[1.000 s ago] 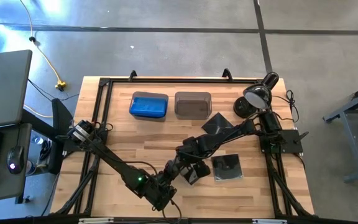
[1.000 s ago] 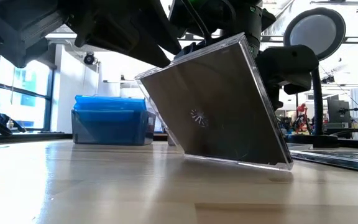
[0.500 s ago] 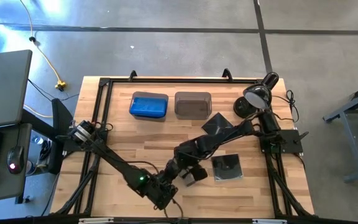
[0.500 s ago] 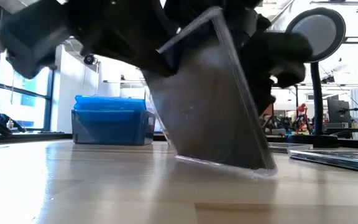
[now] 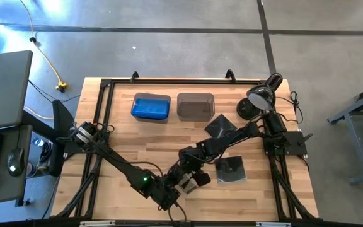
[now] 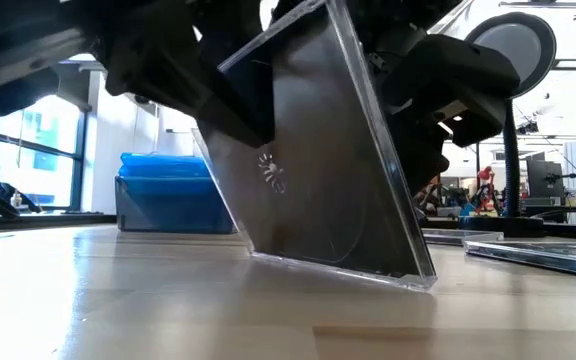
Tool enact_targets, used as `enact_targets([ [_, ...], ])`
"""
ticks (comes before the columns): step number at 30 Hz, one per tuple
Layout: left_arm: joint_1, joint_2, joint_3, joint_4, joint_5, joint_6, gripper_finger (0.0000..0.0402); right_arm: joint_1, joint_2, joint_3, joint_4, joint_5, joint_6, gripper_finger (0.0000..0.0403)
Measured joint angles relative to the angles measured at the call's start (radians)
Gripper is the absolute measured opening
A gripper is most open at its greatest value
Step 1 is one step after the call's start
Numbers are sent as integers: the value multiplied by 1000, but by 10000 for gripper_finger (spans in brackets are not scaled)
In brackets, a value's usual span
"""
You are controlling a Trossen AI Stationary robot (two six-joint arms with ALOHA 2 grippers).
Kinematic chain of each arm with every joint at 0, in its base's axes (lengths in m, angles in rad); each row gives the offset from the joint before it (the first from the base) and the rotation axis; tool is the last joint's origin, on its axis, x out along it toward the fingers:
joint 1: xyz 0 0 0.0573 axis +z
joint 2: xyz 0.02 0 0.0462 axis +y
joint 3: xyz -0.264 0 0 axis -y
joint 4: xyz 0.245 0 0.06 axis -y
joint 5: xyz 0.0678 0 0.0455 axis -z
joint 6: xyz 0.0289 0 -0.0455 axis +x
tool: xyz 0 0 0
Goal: Pick & place jewel cases by type
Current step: Put the bottom left black CD case into the right black bin
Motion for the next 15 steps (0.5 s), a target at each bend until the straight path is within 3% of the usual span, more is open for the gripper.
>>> enact_targets([
  [8,-2,0,0,-43,46,-64,98,0,0,-1,-5,29,4,225],
  [15,-13,-2,0,-51,110,-128,45,6,-49,-7,-37,173,0,212],
])
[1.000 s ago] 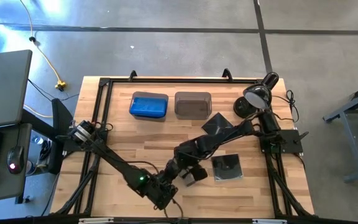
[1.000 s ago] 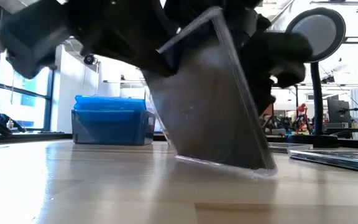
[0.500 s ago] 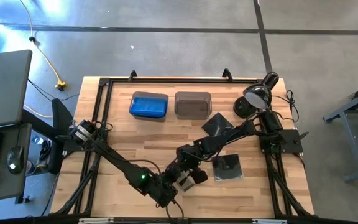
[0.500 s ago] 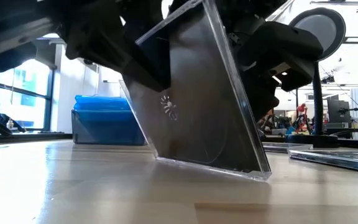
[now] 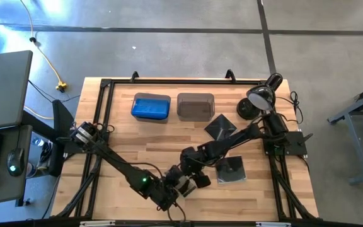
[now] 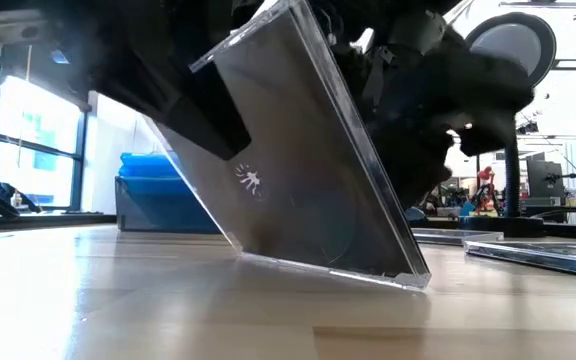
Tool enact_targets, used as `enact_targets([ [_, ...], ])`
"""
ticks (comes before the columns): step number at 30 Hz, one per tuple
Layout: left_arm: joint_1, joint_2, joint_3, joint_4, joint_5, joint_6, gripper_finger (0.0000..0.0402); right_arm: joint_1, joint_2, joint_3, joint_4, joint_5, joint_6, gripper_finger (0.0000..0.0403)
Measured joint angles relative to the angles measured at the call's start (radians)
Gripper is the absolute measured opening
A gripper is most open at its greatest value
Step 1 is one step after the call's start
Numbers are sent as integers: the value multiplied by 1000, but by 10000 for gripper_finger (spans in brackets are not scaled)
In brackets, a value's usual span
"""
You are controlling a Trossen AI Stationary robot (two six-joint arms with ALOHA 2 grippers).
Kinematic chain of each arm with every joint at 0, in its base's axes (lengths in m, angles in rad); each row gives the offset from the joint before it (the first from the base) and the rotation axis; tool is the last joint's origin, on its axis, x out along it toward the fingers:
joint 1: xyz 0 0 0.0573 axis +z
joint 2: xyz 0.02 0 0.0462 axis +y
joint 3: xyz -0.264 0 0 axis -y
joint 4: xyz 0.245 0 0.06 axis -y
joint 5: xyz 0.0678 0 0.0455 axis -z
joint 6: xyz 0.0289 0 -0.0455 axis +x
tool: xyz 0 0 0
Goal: Pick & place jewel cases by type
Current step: Put the bottom left black CD case into the right black bin
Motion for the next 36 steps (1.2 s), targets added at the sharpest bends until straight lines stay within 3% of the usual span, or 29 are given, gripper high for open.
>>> enact_targets([
  [5,1,-5,2,-23,-16,-46,8,2,-82,-1,-49,134,0,209],
  [11,5,-4,3,-25,-58,-50,17,37,-175,0,-217,309,67,209],
  [21,17,-22,-5,-55,-361,24,20,164,-362,7,-394,515,245,209],
  [24,60,-35,0,-76,-437,74,20,215,-423,1,-421,580,287,209],
  [30,164,-34,0,-68,-441,146,20,321,-567,4,-438,752,396,209],
  [36,307,-43,0,83,-524,221,20,408,-640,4,-436,853,473,208],
])
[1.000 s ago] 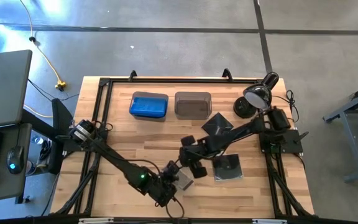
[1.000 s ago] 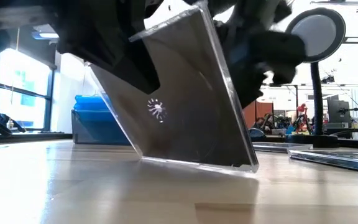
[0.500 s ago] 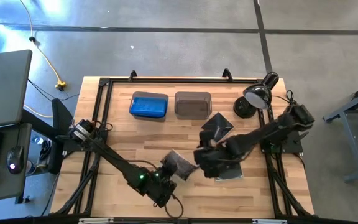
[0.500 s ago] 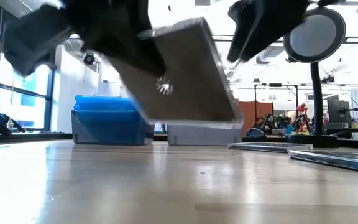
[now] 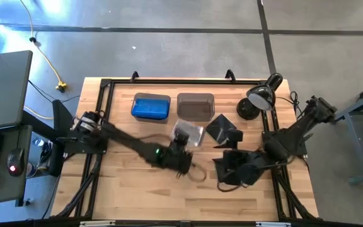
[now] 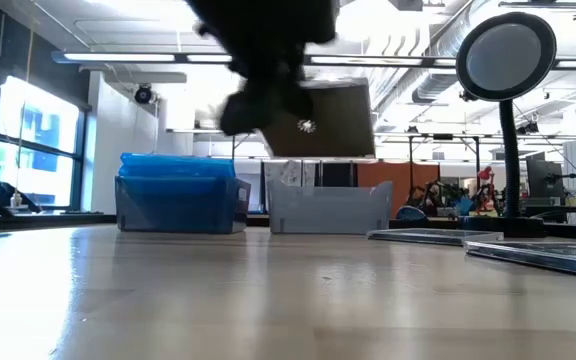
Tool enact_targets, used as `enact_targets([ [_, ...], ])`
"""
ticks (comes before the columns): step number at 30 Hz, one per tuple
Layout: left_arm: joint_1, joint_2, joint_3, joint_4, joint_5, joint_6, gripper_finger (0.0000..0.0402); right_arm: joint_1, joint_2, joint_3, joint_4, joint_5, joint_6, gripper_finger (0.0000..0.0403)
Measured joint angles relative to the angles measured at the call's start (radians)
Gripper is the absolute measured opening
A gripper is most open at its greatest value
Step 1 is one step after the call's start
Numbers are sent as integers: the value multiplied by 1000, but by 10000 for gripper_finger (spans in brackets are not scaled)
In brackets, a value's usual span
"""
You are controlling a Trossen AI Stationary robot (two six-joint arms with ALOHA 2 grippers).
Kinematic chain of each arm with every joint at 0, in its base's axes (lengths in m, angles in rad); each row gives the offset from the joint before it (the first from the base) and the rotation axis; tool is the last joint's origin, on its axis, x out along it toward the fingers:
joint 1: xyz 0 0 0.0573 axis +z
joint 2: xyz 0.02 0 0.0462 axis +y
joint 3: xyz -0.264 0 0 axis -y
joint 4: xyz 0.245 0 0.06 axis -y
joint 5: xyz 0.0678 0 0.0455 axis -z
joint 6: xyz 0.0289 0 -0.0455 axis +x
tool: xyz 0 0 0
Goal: Pick & place jewel cases by type
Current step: Put the bottom left black CD case into the right black bin
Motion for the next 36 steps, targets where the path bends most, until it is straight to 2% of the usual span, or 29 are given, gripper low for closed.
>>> enact_targets([
  [4,106,0,0,130,10,123,20,30,-2,0,0,13,-3,208],
  [7,186,0,0,197,53,148,20,39,5,0,0,15,0,208],
  [12,310,0,0,216,248,95,21,40,13,0,-1,9,-7,209],
  [18,427,0,0,217,386,15,21,40,13,0,-6,-1,-9,209],
  [24,501,0,0,190,623,-10,21,40,14,0,-23,-1,-7,209],
  [30,499,0,0,186,624,2,30,40,14,0,-36,-2,-6,209],
  [36,499,18,1,139,661,-26,74,40,14,0,-39,-12,-6,209],
])
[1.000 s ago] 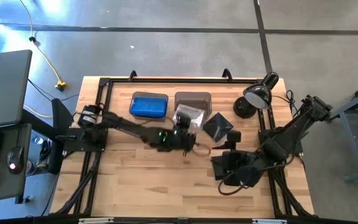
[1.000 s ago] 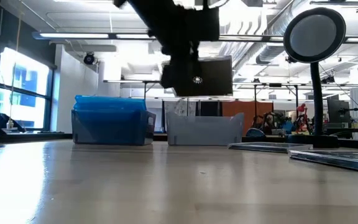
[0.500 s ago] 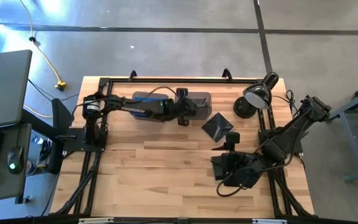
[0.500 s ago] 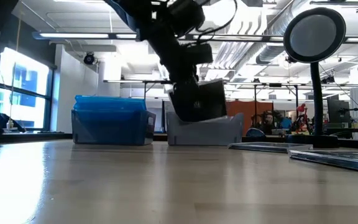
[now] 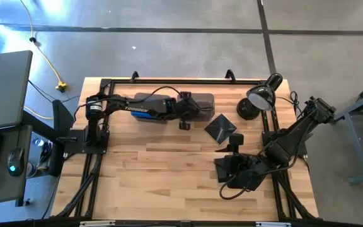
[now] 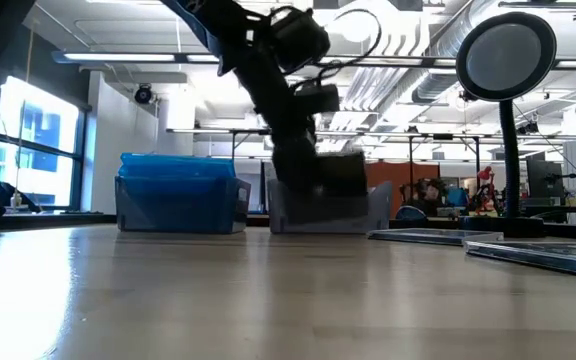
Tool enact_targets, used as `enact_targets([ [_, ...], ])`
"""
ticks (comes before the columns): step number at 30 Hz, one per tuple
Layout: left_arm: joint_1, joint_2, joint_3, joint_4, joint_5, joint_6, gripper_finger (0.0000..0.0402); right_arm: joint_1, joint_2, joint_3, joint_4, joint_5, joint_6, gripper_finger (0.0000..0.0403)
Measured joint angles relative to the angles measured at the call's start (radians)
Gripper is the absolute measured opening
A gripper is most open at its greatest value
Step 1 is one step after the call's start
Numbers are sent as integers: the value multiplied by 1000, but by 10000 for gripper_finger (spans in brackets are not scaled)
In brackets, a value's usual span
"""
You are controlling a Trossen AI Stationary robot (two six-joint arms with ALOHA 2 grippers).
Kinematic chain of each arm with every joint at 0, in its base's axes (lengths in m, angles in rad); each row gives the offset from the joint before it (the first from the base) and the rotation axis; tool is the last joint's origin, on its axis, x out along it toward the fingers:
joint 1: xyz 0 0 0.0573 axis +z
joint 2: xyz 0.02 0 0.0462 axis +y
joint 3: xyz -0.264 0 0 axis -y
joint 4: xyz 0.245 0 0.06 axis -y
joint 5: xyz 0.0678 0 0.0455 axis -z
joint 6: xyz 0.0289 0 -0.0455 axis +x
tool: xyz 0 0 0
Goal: Pick & place jewel cases by type
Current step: Put the bottom left black CD case into the right black bin, then put the top black CD case into the right black bin
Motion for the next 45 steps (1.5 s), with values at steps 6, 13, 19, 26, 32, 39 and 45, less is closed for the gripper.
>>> enact_targets([
  [6,-23,-5,0,-33,-15,-56,128,0,0,0,-1,-6,0,209],
  [13,-122,-19,116,-169,-82,-58,168,0,0,0,-2,-6,0,209],
  [19,-237,-18,324,-371,-128,-93,172,0,0,0,-7,-13,32,209],
  [26,-340,-21,477,-596,-37,-287,172,1,15,-1,-120,-34,191,209],
  [32,-415,22,479,-719,165,-402,172,-2,34,-139,-84,-36,341,209],
  [39,-523,123,477,-880,151,-509,172,-37,35,-400,53,-105,488,209],
  [45,-589,154,476,-1141,-48,-718,171,-80,33,-471,85,-248,568,209],
])
